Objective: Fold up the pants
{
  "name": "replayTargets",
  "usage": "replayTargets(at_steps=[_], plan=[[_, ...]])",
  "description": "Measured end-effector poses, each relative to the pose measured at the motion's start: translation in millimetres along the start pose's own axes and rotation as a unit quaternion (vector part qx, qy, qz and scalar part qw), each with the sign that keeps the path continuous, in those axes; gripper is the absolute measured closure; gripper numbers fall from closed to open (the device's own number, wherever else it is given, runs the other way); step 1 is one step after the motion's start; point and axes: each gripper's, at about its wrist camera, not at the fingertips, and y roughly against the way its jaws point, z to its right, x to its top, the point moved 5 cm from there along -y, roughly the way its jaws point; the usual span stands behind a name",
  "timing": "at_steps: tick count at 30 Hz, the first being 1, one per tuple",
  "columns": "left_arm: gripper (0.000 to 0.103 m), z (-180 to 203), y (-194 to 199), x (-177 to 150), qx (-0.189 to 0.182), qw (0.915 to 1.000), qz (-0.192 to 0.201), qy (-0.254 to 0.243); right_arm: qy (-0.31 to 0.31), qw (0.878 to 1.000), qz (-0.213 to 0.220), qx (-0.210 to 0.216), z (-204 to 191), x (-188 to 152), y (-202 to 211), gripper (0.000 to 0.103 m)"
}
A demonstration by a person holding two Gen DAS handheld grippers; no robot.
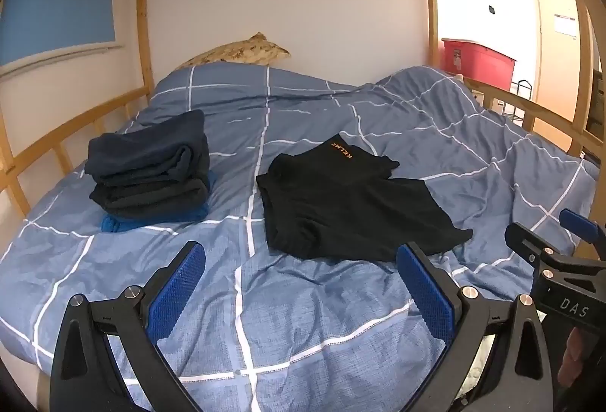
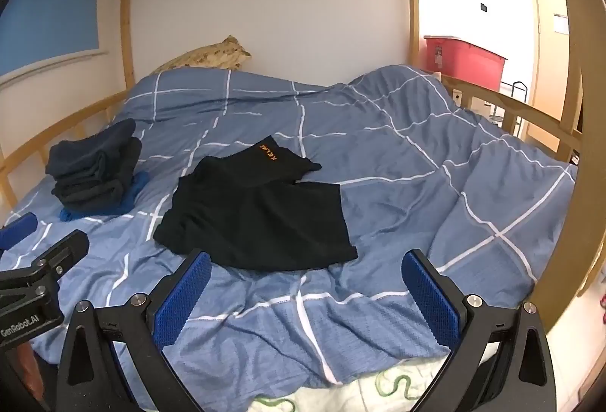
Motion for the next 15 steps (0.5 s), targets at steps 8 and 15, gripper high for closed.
replayTargets(at_steps=[8,15], plan=[[0.000,-3.0,1.4,0.0,0.000,1.0000,-0.003,0.005,0.005,1.000,-0.004,0.003,-2.8,1.1,-0.8,0.001],[0.000,-2.2,1.5,0.1,0.000,1.0000,-0.002,0.006,0.006,1.000,-0.005,0.004,-5.9,0.3,-1.9,0.001]])
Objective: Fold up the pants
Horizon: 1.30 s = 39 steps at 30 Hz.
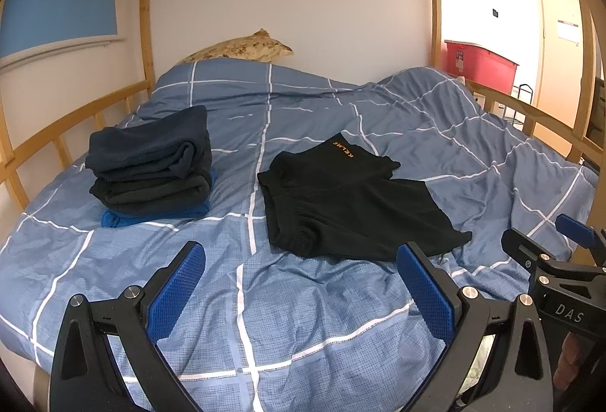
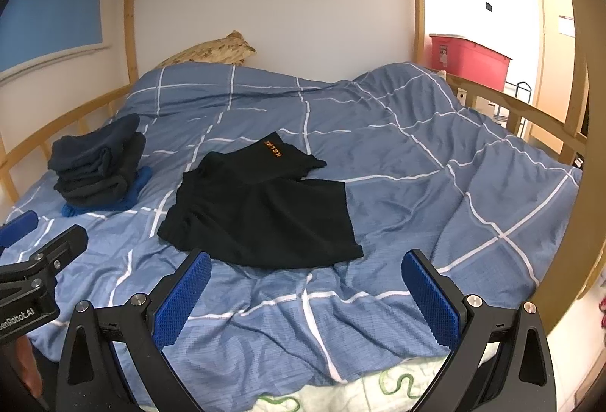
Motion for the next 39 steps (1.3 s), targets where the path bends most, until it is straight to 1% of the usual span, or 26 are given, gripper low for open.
replayTargets(at_steps=[39], plan=[[0.000,-4.1,0.6,3.0,-0.001,1.0000,0.002,-0.002,-0.004,1.000,0.001,0.000,-1.4,-2.2,-0.5,0.001]])
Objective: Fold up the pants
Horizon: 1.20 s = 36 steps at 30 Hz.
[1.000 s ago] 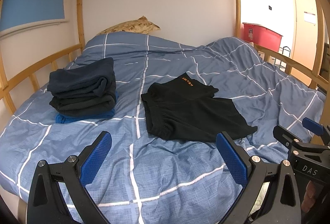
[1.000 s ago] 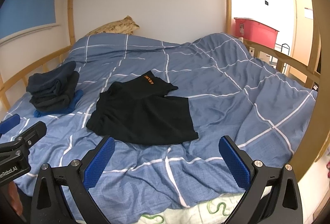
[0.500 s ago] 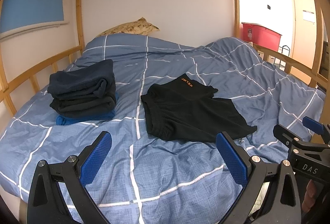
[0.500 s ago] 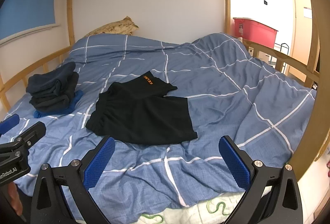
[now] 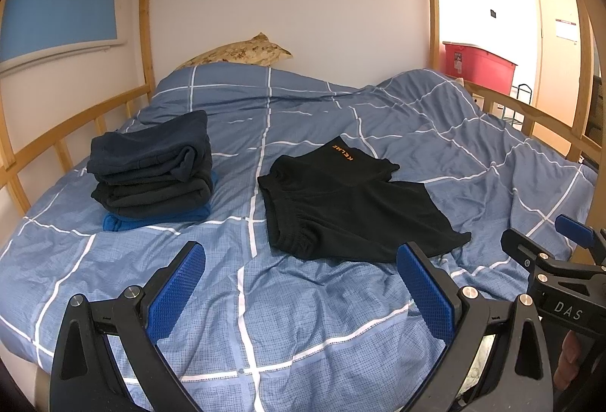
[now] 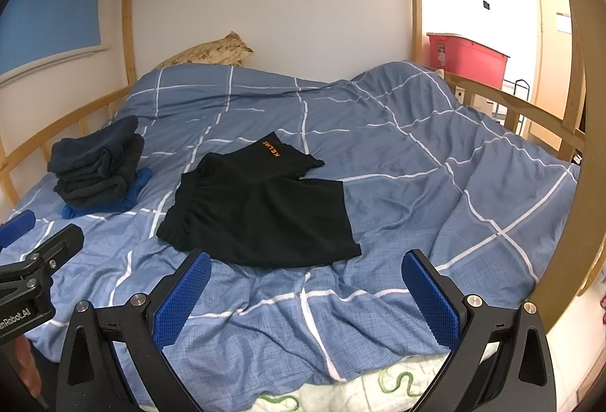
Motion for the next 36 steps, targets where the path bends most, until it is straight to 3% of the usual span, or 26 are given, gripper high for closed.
replayTargets(at_steps=[26,32,36], plan=[[0.000,0.9,-6.8,6.0,0.010,0.9999,-0.002,-0.002,-0.003,1.000,-0.007,0.004,3.9,0.0,-9.4,0.001],[0.000,1.0,-32.6,21.2,0.007,0.9999,-0.011,0.006,0.001,1.000,-0.002,0.019,3.6,15.7,-30.0,0.001],[0.000,1.5,-57.4,43.3,-0.002,0.9999,-0.015,0.008,-0.002,0.999,0.003,0.041,3.0,43.7,-57.5,0.001]])
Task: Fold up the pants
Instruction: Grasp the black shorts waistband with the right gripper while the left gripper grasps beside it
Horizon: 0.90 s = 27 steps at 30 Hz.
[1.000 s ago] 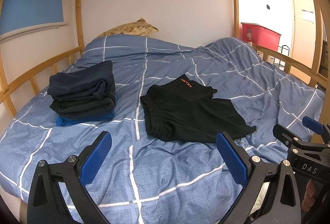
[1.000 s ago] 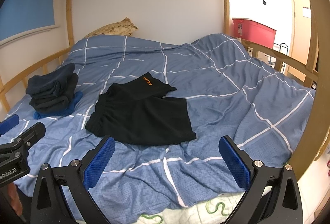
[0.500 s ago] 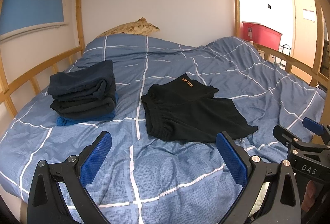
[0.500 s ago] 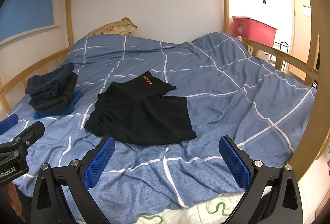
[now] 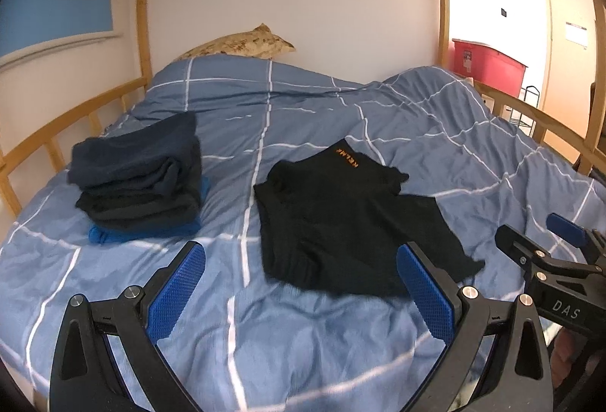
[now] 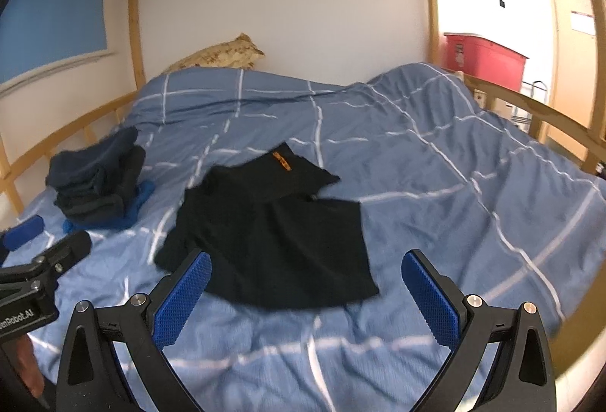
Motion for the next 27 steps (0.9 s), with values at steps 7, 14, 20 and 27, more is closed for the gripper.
replayTargets(at_steps=[7,14,20,27], plan=[[0.000,-0.3,-56.4,53.8,0.003,0.9998,0.004,-0.020,0.029,0.999,0.011,0.011,-2.2,63.5,-66.2,0.001],[0.000,-7.4,-128.3,102.8,-0.005,0.9995,-0.022,-0.020,0.063,0.997,-0.018,0.038,-19.1,111.2,-146.8,0.001],[0.000,-16.3,-195.8,122.4,-0.001,0.9978,-0.065,-0.012,0.067,0.995,-0.049,0.058,-27.5,134.7,-211.3,0.001],[0.000,-28.3,-276.3,133.9,0.026,0.9945,-0.101,-0.016,0.074,0.990,-0.097,0.073,-23.2,159.0,-304.4,0.003]])
